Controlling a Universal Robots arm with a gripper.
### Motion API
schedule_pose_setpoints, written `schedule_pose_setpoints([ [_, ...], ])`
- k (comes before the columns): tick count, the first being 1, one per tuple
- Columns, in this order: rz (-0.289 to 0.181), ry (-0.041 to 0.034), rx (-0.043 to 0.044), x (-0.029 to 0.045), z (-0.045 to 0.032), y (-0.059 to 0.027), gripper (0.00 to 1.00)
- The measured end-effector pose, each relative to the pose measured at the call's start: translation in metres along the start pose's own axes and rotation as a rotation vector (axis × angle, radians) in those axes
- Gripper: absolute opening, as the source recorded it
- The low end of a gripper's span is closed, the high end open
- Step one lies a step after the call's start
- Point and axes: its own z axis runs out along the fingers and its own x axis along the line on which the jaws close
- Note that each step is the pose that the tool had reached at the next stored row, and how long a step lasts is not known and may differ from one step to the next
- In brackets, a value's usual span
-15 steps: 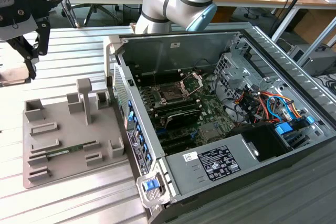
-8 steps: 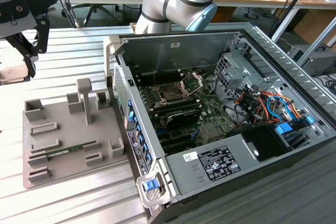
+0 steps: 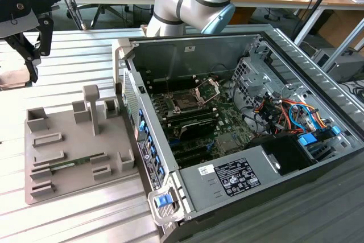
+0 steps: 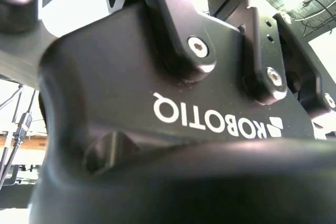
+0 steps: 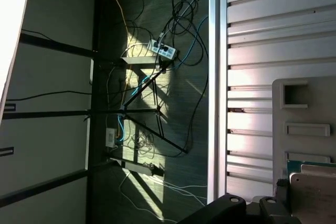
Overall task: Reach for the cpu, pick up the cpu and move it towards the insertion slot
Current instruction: 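Pick up the cpu and move it towards the insertion slot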
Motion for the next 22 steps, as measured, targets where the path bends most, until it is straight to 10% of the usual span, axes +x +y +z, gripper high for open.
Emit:
schedule_pose_setpoints([
  [22,0.0,0.0,0.0002,-0.0152,-0.0001,-0.001,0.55],
])
